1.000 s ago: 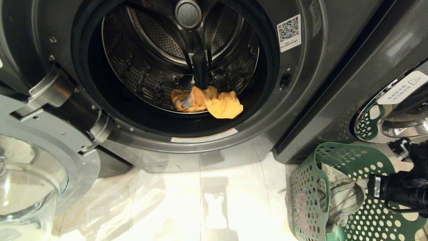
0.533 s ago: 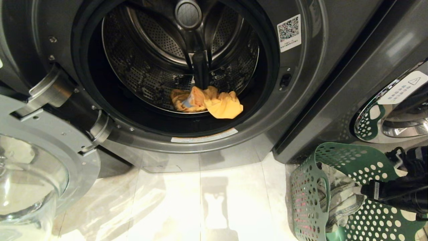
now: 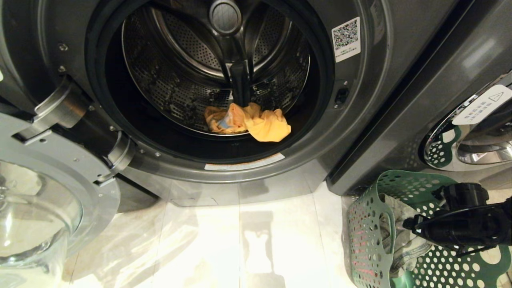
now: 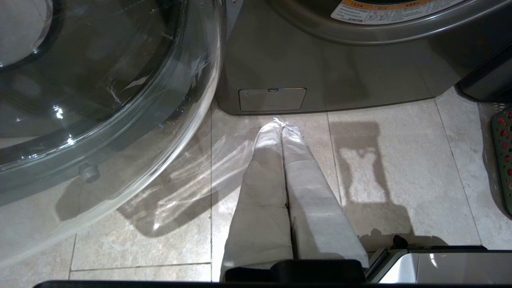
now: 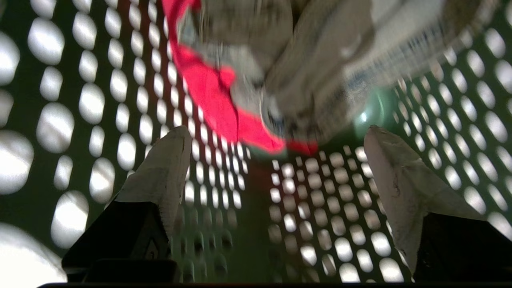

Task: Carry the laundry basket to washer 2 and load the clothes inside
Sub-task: Place the clothes into the washing machine

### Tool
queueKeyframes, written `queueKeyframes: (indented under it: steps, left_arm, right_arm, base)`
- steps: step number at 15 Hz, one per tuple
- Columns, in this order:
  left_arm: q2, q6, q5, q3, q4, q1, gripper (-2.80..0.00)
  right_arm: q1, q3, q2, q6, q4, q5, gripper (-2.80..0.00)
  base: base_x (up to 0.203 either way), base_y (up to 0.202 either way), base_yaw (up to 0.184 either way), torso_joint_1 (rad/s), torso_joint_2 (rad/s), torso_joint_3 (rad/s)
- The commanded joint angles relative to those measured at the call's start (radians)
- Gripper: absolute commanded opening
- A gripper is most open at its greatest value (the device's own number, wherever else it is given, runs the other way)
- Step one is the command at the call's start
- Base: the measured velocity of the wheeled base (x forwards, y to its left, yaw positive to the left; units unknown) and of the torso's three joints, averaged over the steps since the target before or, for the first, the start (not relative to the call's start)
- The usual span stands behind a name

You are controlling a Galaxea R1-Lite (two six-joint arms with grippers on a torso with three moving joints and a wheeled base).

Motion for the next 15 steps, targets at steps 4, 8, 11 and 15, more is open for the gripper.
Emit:
queueKeyframes:
  steps: [4,8,11,15]
  left_arm:
    - [0.002,0.000,0.001,0.006,-0.001,0.000,-2.80]
    - [0.002,0.000,0.001,0.006,-0.001,0.000,-2.80]
    - [0.002,0.000,0.001,0.006,-0.001,0.000,-2.80]
    - [0.002,0.000,0.001,0.006,-0.001,0.000,-2.80]
  right_arm:
    - [0.045,-0.202,0.261,0.205,-0.087,-0.028,0.00]
    - [0.072,-0.296,0.328,0.325,-0.093,-0.048,0.00]
    - [0.086,-0.398,0.403,0.374,-0.091,-0.070,0.00]
    - [0.126,-0.563,0.531,0.380,-0.084,-0.227,0.00]
  base:
    - [0.000,0.000,0.000,0.000,0.00,0.000]
    - [0.000,0.000,0.000,0.000,0.00,0.000]
    - [0.000,0.000,0.000,0.000,0.00,0.000]
    - [0.000,0.000,0.000,0.000,0.00,0.000]
